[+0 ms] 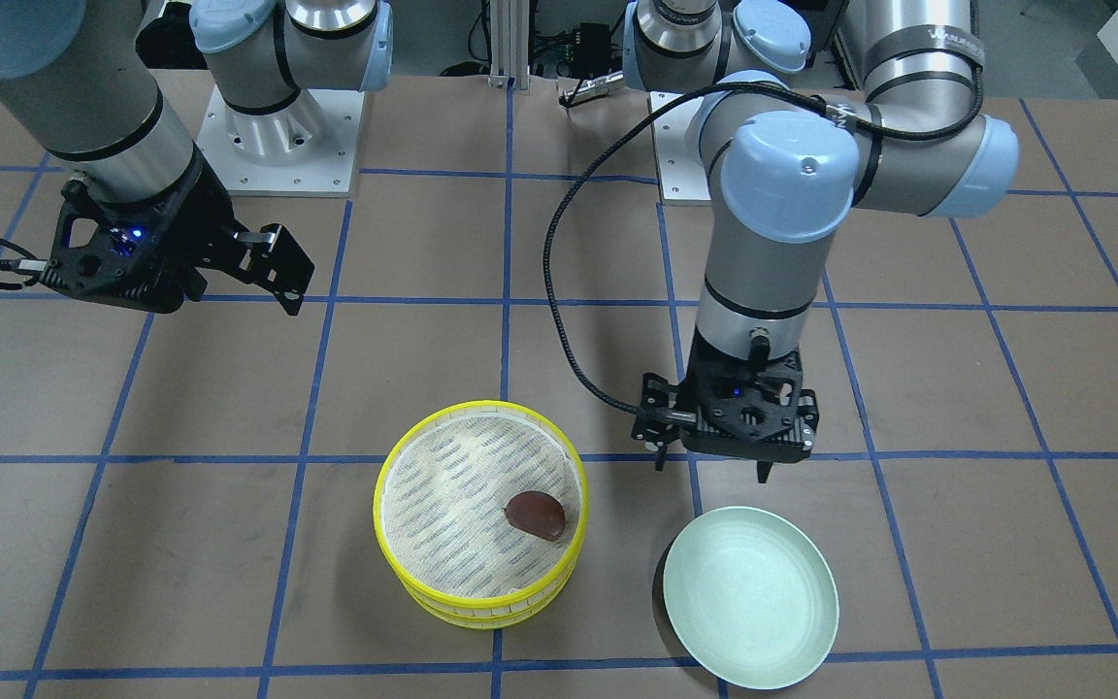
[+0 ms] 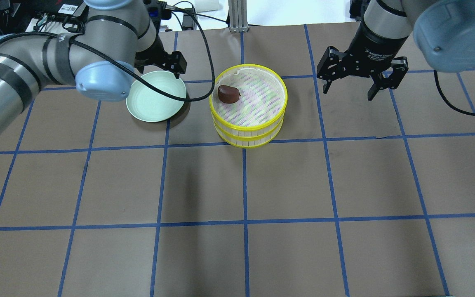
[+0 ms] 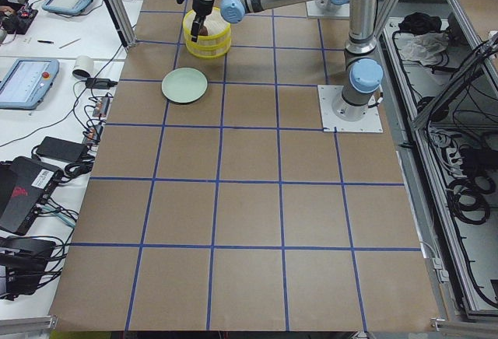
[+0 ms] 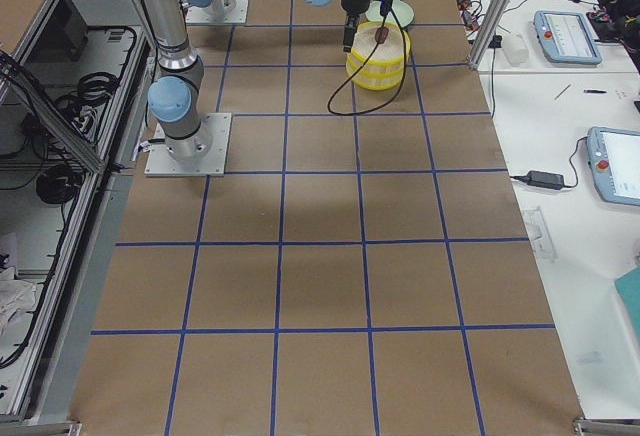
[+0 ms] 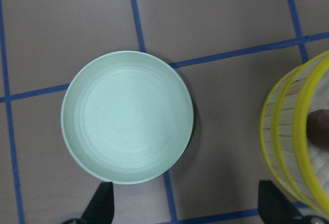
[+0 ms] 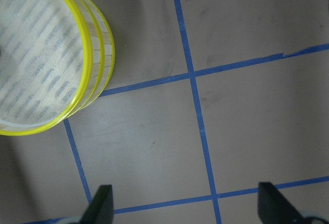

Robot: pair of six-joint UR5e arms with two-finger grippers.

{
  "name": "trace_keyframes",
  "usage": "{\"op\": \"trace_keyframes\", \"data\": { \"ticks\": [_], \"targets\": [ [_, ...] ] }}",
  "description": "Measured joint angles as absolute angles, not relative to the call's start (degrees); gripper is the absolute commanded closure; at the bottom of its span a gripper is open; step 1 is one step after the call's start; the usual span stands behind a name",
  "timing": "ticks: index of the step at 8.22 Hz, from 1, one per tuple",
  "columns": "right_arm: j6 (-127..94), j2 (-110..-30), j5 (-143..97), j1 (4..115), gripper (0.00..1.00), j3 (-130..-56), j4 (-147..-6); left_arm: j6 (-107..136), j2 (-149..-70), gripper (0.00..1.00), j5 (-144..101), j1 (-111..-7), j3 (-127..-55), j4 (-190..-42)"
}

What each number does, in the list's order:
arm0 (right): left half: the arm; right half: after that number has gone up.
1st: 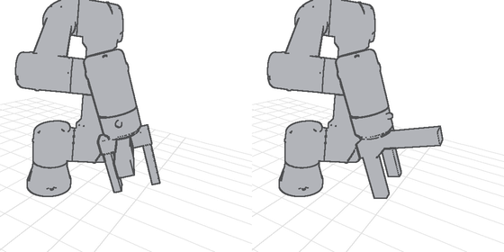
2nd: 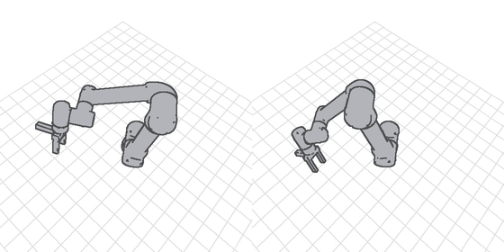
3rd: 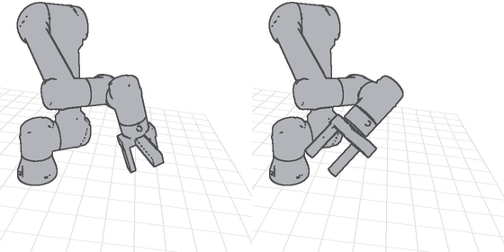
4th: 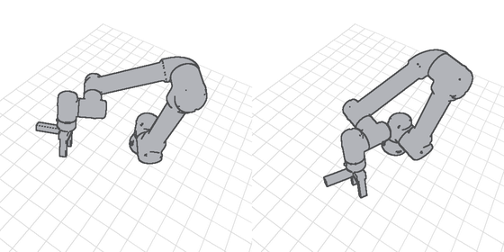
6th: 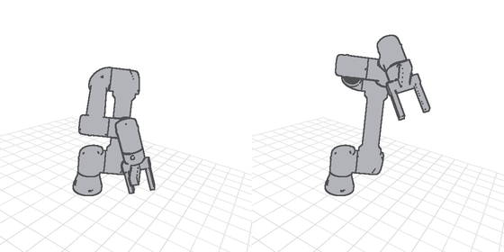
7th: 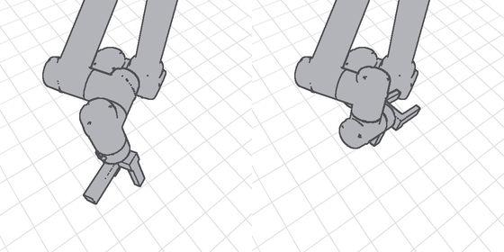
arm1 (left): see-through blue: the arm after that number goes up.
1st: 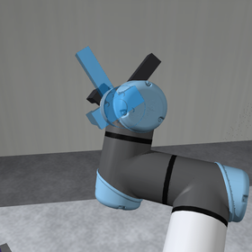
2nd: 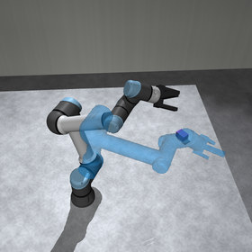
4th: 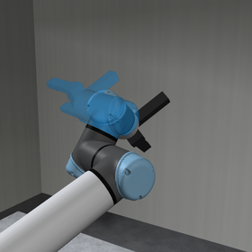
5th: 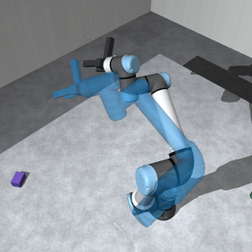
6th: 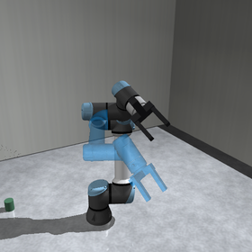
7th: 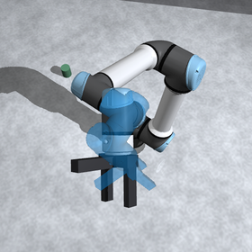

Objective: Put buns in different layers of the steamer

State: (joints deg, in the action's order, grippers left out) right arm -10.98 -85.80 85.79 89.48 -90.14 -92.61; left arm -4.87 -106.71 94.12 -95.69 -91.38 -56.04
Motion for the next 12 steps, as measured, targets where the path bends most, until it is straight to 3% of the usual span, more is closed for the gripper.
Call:
{"op": "trace_keyframes", "data": {
  "ticks": [6, 12],
  "targets": [
    [-8.4, -86.4, 90.7, 94.4, 0.0, -90.2, -93.2, -7.4, -95.4, 0.0, 94.4, -91.0, -87.0, -83.8],
    [-7.4, -86.5, 90.7, 94.3, 0.0, -90.2, -89.8, -2.7, -90.2, 0.0, 89.1, -90.9, -87.1, -90.6]
  ]
}}
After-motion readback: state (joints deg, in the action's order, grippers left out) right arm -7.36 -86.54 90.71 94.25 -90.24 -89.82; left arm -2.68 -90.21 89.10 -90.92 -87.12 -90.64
